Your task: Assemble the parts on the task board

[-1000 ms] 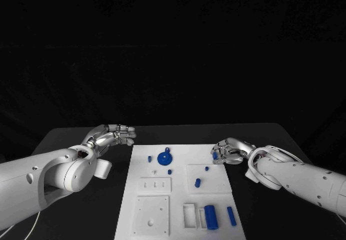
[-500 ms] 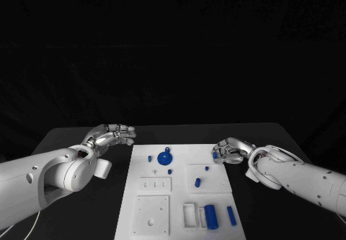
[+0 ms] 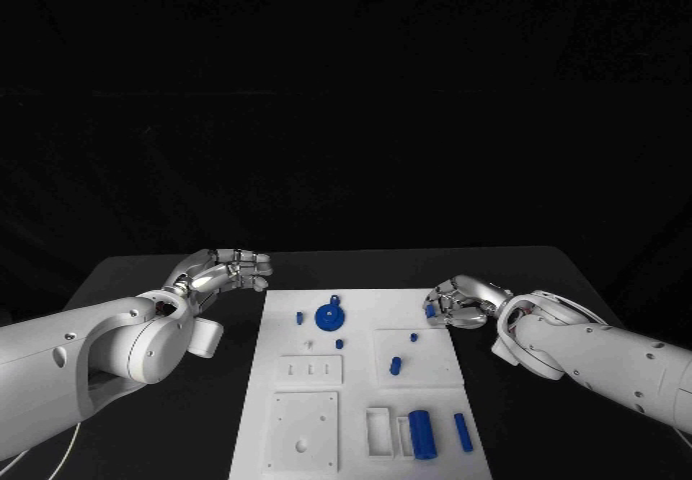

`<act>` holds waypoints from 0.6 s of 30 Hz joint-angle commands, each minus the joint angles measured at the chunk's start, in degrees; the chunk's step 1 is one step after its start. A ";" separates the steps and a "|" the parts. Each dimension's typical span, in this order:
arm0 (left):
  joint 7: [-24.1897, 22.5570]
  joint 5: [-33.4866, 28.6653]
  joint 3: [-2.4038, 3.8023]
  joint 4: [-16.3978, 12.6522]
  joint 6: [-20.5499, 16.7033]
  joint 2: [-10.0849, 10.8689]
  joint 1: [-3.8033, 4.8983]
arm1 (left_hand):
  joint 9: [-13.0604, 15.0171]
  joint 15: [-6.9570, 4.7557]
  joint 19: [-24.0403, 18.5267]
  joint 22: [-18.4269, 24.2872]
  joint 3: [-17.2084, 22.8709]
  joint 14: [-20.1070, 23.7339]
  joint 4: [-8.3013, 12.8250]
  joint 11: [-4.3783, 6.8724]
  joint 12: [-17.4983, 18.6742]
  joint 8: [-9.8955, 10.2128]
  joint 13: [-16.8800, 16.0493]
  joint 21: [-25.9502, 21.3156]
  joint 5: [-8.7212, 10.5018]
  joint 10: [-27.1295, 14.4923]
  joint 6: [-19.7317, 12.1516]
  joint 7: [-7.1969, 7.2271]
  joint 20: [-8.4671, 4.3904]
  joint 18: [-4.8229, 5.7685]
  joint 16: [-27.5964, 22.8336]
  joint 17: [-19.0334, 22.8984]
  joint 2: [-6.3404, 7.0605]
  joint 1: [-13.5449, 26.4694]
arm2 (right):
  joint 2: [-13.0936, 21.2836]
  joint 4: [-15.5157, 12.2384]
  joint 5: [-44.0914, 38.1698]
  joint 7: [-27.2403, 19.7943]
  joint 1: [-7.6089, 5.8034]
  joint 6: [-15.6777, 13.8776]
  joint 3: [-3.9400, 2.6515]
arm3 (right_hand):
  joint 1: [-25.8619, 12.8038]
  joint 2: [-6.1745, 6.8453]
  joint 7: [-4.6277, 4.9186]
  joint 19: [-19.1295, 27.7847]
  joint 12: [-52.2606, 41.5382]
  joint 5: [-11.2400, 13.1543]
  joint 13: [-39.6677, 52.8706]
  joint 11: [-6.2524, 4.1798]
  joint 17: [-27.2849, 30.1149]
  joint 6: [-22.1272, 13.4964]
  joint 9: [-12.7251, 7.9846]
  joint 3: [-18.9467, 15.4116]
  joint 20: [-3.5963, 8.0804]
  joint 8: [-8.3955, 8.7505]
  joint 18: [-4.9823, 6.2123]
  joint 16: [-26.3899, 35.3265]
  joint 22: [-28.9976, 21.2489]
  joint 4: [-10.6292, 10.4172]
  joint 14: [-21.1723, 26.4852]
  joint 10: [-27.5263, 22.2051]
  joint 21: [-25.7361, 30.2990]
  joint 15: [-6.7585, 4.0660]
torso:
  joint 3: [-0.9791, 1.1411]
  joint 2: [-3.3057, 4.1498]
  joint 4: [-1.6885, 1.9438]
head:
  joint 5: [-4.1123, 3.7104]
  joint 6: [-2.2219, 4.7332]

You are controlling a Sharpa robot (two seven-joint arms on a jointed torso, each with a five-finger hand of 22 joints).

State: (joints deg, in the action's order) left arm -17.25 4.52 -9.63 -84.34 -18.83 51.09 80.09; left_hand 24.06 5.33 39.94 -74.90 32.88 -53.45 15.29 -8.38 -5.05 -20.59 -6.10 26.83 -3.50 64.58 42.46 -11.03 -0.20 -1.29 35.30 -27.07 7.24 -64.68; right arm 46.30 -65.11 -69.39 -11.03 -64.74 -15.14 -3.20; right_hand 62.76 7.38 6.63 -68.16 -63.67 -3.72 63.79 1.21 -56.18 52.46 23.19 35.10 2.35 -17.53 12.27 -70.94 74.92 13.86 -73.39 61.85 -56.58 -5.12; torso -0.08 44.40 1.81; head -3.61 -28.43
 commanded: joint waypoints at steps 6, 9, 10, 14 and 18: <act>-0.56 0.20 0.04 -0.09 0.77 -0.07 0.13 | 0.01 -0.11 -0.03 -1.01 -0.09 -0.12 0.24 -0.11 0.40 0.21 0.03 0.29 -0.01 0.16 0.34 -0.37 -0.32 -0.23 -0.24 -0.06 -0.13 0.68 | 0.01 -0.05 -1.64 0.65 0.19 -0.85 0.09 | 0.14 -0.35 -0.78 -0.41 -0.32 0.89 -0.15 -1.76 -0.24 4.91 1.18 4.49 0.17 -2.50 2.73 0.33 1.10 -2.75 -0.21 0.27 -0.41 -1.62 | 0.00 0.00 0.03 | 0.01 -0.02; -0.41 0.23 0.03 -0.15 0.77 0.00 0.13 | 0.02 -0.11 -0.03 -1.01 -0.08 -0.11 0.22 -0.11 0.40 0.19 0.03 0.29 -0.01 0.18 0.39 -0.36 -0.32 -0.23 -0.25 -0.07 -0.17 0.69 | 0.02 -0.20 -2.05 0.89 0.19 -1.17 0.09 | 0.06 -0.41 -1.02 -0.50 -0.35 0.90 -0.16 -1.99 -0.29 5.43 1.36 4.99 0.25 -2.81 2.73 0.30 1.11 -3.02 -0.28 0.43 -0.54 -1.83 | 0.00 0.00 0.03 | 0.00 -0.03; -0.36 0.31 0.03 -0.18 0.78 0.01 0.13 | 0.04 -0.11 -0.04 -1.01 -0.08 -0.11 0.19 -0.09 0.40 0.15 0.02 0.29 -0.01 0.22 0.46 -0.33 -0.31 -0.23 -0.26 -0.07 -0.20 0.71 | 0.01 -0.27 -2.16 0.99 0.19 -1.37 0.09 | -0.01 -0.39 -1.09 -0.55 -0.37 0.90 -0.16 -2.06 -0.31 5.60 1.43 5.09 0.28 -2.91 2.73 0.28 1.11 -3.09 -0.31 0.49 -0.59 -1.90 | 0.00 0.01 0.00 | -0.02 0.00; -0.28 0.46 0.03 -0.20 1.00 -0.05 0.13 | 0.12 -0.11 -0.03 -1.01 -0.04 -0.13 0.12 -0.05 0.40 0.01 -0.01 0.31 -0.02 0.34 0.75 -0.22 -0.32 -0.24 -0.27 -0.11 -0.33 0.74 | 0.02 -0.64 -2.53 1.49 0.19 -2.14 0.09 | -0.12 -0.26 -1.28 -0.69 -0.38 0.90 -0.19 -2.24 -0.37 6.01 1.59 5.28 0.35 -3.16 2.73 0.23 1.10 -3.13 -0.42 0.67 -0.72 -2.07 | 0.00 0.02 -0.06 | 0.09 0.13; 0.12 1.12 0.03 -0.18 1.58 -0.13 0.13 | 0.27 -0.13 -0.02 -1.02 -0.09 -0.20 0.00 0.17 0.23 -0.25 -0.14 0.35 0.00 0.91 1.34 0.16 -0.33 -0.24 -0.27 -0.18 -0.50 0.93 | 0.21 -1.38 -2.87 2.40 0.18 -1.92 0.08 | -0.14 -0.12 -1.36 -0.75 -0.37 0.90 -0.21 -2.32 -0.40 6.14 1.65 5.36 0.41 -3.25 2.73 0.21 1.08 -3.09 -0.45 0.75 -0.77 -2.15 | -0.02 -0.02 -0.03 | 0.08 0.19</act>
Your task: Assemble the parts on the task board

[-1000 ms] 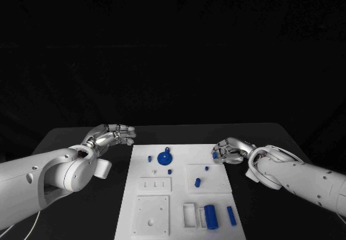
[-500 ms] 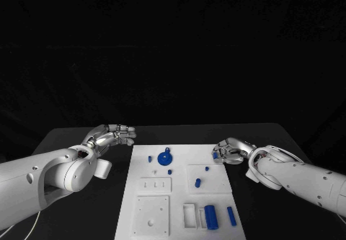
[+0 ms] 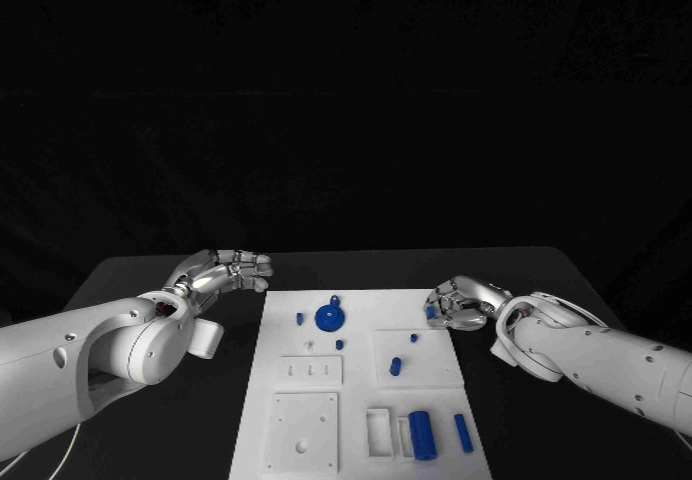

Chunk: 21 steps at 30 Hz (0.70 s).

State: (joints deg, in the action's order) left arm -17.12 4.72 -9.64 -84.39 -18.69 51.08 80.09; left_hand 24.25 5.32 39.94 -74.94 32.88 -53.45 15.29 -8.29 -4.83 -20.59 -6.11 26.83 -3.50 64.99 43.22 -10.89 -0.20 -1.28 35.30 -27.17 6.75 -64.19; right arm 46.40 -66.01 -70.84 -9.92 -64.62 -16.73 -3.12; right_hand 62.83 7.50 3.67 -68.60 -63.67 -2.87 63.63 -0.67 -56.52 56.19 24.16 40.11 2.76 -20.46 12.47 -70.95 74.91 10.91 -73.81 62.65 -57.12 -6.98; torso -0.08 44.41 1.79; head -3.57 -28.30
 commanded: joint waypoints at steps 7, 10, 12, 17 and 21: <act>1.86 3.47 0.06 0.38 4.33 -0.81 0.14 | 0.54 -0.55 0.58 -1.02 -0.82 -1.19 -0.96 1.47 -1.37 -1.22 -0.96 0.75 0.14 3.60 3.05 1.02 -0.64 -0.35 0.27 -0.55 -0.52 2.10 | -0.22 -1.79 -4.91 4.32 -1.84 -0.04 -0.01 | -0.23 0.07 1.48 -0.46 -0.34 0.05 -0.09 -0.55 -0.13 2.57 0.79 0.46 0.12 -0.42 2.53 0.17 1.06 -0.01 -0.11 0.11 -0.31 -0.41 | -0.12 -0.13 -0.02 | 0.04 0.42; 3.12 4.73 0.07 0.67 5.40 -1.37 0.15 | 0.66 -1.25 1.44 -1.14 -1.37 -2.49 -1.47 2.36 -2.30 -1.53 -1.64 1.35 0.22 5.44 4.15 1.46 -1.15 -0.48 1.45 -1.21 -0.70 2.96 | -0.72 -2.45 -6.84 5.96 -3.06 0.52 -0.01 | -0.17 0.19 1.45 -0.52 -0.33 0.05 -0.11 -0.59 -0.15 2.63 0.82 0.57 0.17 -0.46 2.53 0.16 1.04 0.05 -0.14 0.18 -0.33 -0.45 | -0.12 -0.12 0.02 | 0.07 0.60; 3.92 5.63 0.07 0.71 5.90 -1.76 0.15 | 0.73 -2.07 2.37 -1.23 -1.97 -3.73 -1.87 3.28 -3.26 -1.70 -2.46 2.09 0.31 7.28 5.15 1.83 -1.76 -0.51 3.03 -2.07 -0.78 3.74 | -1.15 -3.22 -8.55 6.96 -3.99 0.40 -0.01 | -0.35 0.23 1.42 -0.59 -0.29 0.05 -0.15 -0.62 -0.16 2.66 0.85 0.79 0.20 -0.47 2.53 0.17 0.99 -0.20 -0.18 0.24 -0.32 -0.48 | -0.14 -0.20 -0.05 | 0.19 0.76; 6.03 7.59 0.12 -0.32 7.99 -1.90 0.18 | 0.60 -4.24 4.87 -1.27 -3.20 -6.11 -2.82 5.32 -5.77 -1.44 -5.11 4.45 0.46 11.16 6.68 2.43 -3.57 -0.48 7.84 -4.70 -0.94 5.37 | -2.24 -6.26 -13.28 11.41 -5.81 0.40 -0.01 | -0.13 0.72 1.36 -0.75 -0.21 0.03 -0.23 -0.70 -0.19 2.76 0.94 1.82 0.30 -0.52 2.53 0.20 0.90 -0.49 -0.31 0.43 -0.29 -0.54 | -0.22 -0.33 0.01 | 0.42 1.04; 7.61 9.08 0.15 -1.50 8.38 -1.77 0.21 | 0.37 -6.16 7.19 -1.35 -4.11 -7.90 -3.71 6.58 -9.18 -0.82 -7.97 6.99 0.53 13.72 7.19 3.03 -5.20 -0.53 12.46 -7.19 -0.90 6.42 | -3.45 -8.59 -15.37 14.38 -6.93 0.52 -0.01 | 0.02 1.47 1.35 -0.93 -0.11 0.05 -0.31 -0.70 -0.19 2.81 1.00 3.25 0.33 -0.52 2.53 0.28 0.82 -1.16 -0.45 0.60 -0.24 -0.54 | -0.28 -0.61 0.06 | 0.69 1.42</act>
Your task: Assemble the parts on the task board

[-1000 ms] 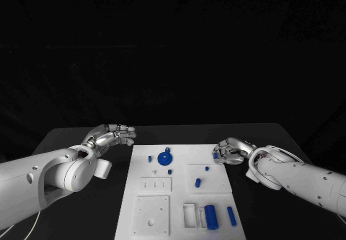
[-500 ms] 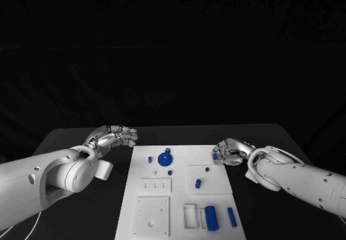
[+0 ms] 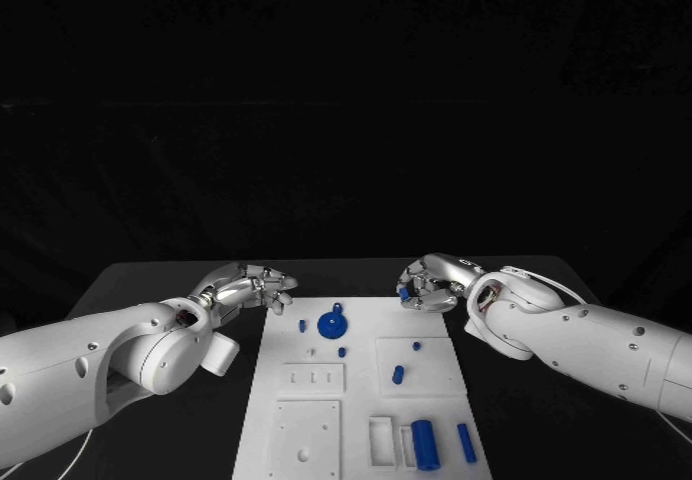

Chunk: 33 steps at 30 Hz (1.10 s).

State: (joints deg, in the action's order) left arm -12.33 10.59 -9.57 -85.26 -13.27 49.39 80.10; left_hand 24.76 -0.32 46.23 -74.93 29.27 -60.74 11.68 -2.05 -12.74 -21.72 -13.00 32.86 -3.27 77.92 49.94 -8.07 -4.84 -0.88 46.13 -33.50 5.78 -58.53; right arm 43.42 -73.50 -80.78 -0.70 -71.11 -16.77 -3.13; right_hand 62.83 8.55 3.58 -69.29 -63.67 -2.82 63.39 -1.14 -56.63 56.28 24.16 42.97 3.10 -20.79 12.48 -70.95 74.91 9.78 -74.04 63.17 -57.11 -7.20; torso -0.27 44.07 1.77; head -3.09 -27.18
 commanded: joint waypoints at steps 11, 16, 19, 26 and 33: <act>10.26 4.77 0.08 -2.90 -0.58 -1.77 0.94 | -0.38 -3.26 3.50 -1.16 -1.32 -2.09 -2.03 1.50 -9.71 1.74 -8.16 6.05 0.39 0.40 1.30 1.12 -3.64 -0.60 8.29 -3.31 1.67 2.58 | -5.49 -5.69 -8.80 12.72 -1.05 -1.90 0.01 | 0.35 0.91 1.43 -0.51 -0.07 0.01 -0.14 -0.23 -0.09 2.80 1.09 1.62 -0.05 -0.23 2.52 0.32 0.80 -0.31 -0.43 0.33 -0.30 -0.31 | -0.27 -0.83 0.63 | 1.41 0.04; 12.11 4.74 0.08 -3.37 -2.62 -2.76 0.98 | -0.54 -1.28 -0.03 -0.31 -0.41 1.85 -3.23 0.00 -7.40 2.51 -7.74 4.24 0.38 -5.61 0.64 -0.08 -2.59 0.34 4.62 -0.92 3.54 3.78 | -7.12 -7.33 -10.09 14.14 -1.05 -2.25 0.01 | 0.43 1.06 1.42 -0.66 -0.06 0.01 -0.17 -0.23 -0.10 2.87 1.13 2.01 -0.07 -0.26 2.52 0.30 0.79 -0.39 -0.54 0.45 -0.34 -0.30 | -0.21 -0.70 0.67 | 2.38 0.01; 12.91 4.74 0.07 -3.40 -3.51 -3.16 0.99 | -0.49 -0.91 -0.42 -0.13 -0.06 1.79 -3.79 -0.34 -6.75 2.55 -7.54 3.93 0.37 -6.55 0.67 -0.30 -2.20 0.29 4.00 -0.37 3.84 4.09 | -7.85 -8.01 -10.64 14.92 -1.04 -2.27 0.02 | 0.45 1.12 1.41 -0.72 -0.06 0.01 -0.18 -0.23 -0.11 2.91 1.15 2.15 -0.08 -0.28 2.52 0.29 0.79 -0.42 -0.58 0.51 -0.36 -0.30 | -0.23 -0.68 0.56 | 3.03 -0.02; 14.61 4.72 0.06 -3.19 -4.54 -3.87 1.00 | -0.34 -0.72 -0.46 -0.04 0.13 1.49 -4.79 -0.36 -6.54 2.41 -7.58 3.88 0.37 -6.68 1.03 -0.24 -1.95 0.09 3.57 0.11 4.22 4.80 | -8.93 -8.94 -11.59 15.42 -1.03 -2.48 0.03 | 0.55 1.32 1.40 -0.89 -0.05 0.01 -0.21 -0.25 -0.12 2.99 1.20 2.64 -0.11 -0.32 2.52 0.28 0.78 -0.50 -0.68 0.66 -0.40 -0.30 | -0.22 -0.66 0.51 | 3.81 -0.34; 15.23 4.97 0.05 -2.88 -5.07 -4.57 1.00 | -0.24 -0.61 -0.52 0.01 0.39 1.36 -6.10 -0.40 -6.29 2.36 -7.60 3.85 0.38 -6.88 1.25 -0.21 -1.81 -0.06 3.30 0.45 4.77 5.61 | -9.40 -9.74 -11.82 15.52 -1.01 -2.14 0.03 | 0.61 1.42 1.39 -0.97 -0.04 0.01 -0.23 -0.26 -0.13 3.02 1.22 2.85 -0.11 -0.33 2.52 0.28 0.77 -0.50 -0.72 0.72 -0.42 -0.30 | -0.20 -0.68 0.50 | 4.14 -0.38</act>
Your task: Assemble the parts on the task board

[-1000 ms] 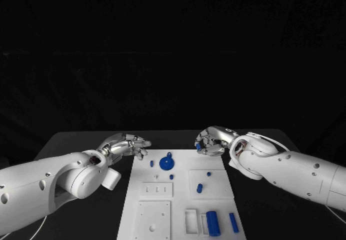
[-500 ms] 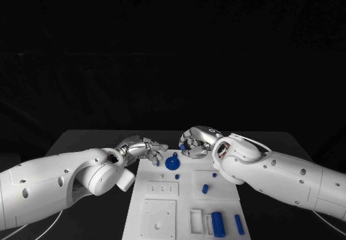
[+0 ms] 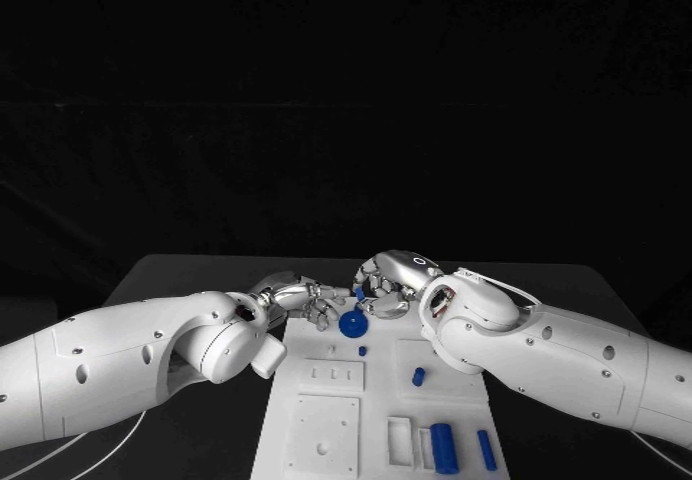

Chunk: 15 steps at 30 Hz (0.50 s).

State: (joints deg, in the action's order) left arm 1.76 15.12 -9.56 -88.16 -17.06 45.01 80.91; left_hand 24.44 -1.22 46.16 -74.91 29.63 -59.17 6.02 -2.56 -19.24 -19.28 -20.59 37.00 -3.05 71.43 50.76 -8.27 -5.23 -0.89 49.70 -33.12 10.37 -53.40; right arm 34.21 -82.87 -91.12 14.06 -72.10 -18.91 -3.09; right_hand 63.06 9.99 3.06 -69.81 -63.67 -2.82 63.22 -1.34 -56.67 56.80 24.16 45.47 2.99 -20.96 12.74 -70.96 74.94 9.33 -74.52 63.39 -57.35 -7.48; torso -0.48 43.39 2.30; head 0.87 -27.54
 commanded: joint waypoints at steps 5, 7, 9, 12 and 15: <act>1.25 0.51 0.05 0.07 -1.49 -0.35 0.19 | 0.14 0.32 -0.49 0.00 0.27 -0.26 -1.28 0.11 0.28 -0.12 -0.05 -0.29 0.16 -0.42 0.56 0.02 -1.36 -0.14 -0.36 0.22 0.43 0.81 | -0.65 -0.54 -1.62 0.85 -0.01 0.40 0.08 | 0.39 0.05 1.91 -0.47 -0.04 0.00 -0.06 -0.07 -0.10 2.51 1.23 0.41 0.00 -0.17 2.26 0.28 0.74 -0.04 -0.25 0.52 -0.20 -0.03 | -0.01 -0.01 -0.11 | 0.27 -0.06; 1.24 0.51 0.05 0.13 -1.39 -0.41 0.19 | 0.16 0.32 -0.50 0.00 0.32 -0.28 -1.42 0.11 0.30 -0.13 -0.06 -0.28 0.16 -0.42 0.59 0.03 -1.35 -0.15 -0.37 0.24 0.42 0.83 | -0.74 -0.82 -1.67 0.84 0.00 0.53 0.11 | 0.40 0.06 1.91 -0.48 -0.04 0.00 -0.06 -0.07 -0.10 2.52 1.23 0.44 0.00 -0.17 2.26 0.28 0.74 -0.04 -0.26 0.53 -0.20 -0.03 | -0.01 -0.03 -0.09 | 0.28 -0.10; 1.27 0.51 0.05 0.16 -1.40 -0.46 0.19 | 0.18 0.32 -0.50 0.00 0.40 -0.30 -1.54 0.12 0.31 -0.15 -0.08 -0.28 0.16 -0.41 0.64 0.05 -1.35 -0.17 -0.37 0.26 0.33 0.81 | -0.78 -1.07 -1.89 0.82 0.02 0.65 0.11 | 0.41 0.07 1.90 -0.49 -0.04 0.00 -0.07 -0.07 -0.10 2.52 1.24 0.48 0.00 -0.18 2.26 0.28 0.74 -0.04 -0.27 0.54 -0.20 -0.03 | 0.01 0.00 -0.04 | 0.25 -0.10; 1.32 0.51 0.05 0.20 -1.34 -0.54 0.19 | 0.19 0.32 -0.50 -0.01 0.45 -0.31 -1.63 0.13 0.32 -0.16 -0.09 -0.27 0.15 -0.40 0.66 0.06 -1.35 -0.19 -0.37 0.27 0.25 0.78 | -0.86 -1.07 -1.90 0.82 0.02 0.74 0.12 | 0.42 0.07 1.90 -0.50 -0.04 0.00 -0.07 -0.07 -0.11 2.53 1.24 0.52 0.00 -0.18 2.26 0.28 0.73 -0.04 -0.27 0.55 -0.20 -0.03 | 0.02 0.00 -0.02 | 0.26 -0.12; 1.33 0.51 0.05 0.20 -1.31 -0.62 0.19 | 0.21 0.32 -0.52 -0.01 0.51 -0.32 -1.67 0.13 0.32 -0.17 -0.10 -0.26 0.15 -0.39 0.67 0.07 -1.34 -0.20 -0.37 0.29 0.16 0.71 | -0.96 -1.21 -1.93 0.84 0.03 0.77 0.15 | 0.43 0.08 1.90 -0.51 -0.04 0.00 -0.07 -0.07 -0.11 2.54 1.25 0.55 0.00 -0.18 2.26 0.28 0.73 -0.04 -0.28 0.56 -0.20 -0.03 | -0.01 -0.04 -0.05 | 0.27 -0.13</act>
State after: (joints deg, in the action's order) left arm 3.05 15.36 -9.56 -87.87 -18.05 44.56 80.91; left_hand 24.60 -1.01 45.96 -74.91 30.11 -59.37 4.77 -2.56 -19.24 -19.28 -20.61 37.02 -3.05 71.44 51.12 -8.31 -5.43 -0.89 49.70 -32.91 10.71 -53.06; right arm 33.35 -83.86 -92.05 14.70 -72.09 -18.76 -2.94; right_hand 62.90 10.14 3.04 -69.81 -63.67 -2.66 63.22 -1.54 -56.72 56.82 24.16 45.78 2.97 -20.98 12.75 -70.96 74.93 9.33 -74.53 63.59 -57.34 -7.46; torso -0.46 43.39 2.24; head 1.13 -27.66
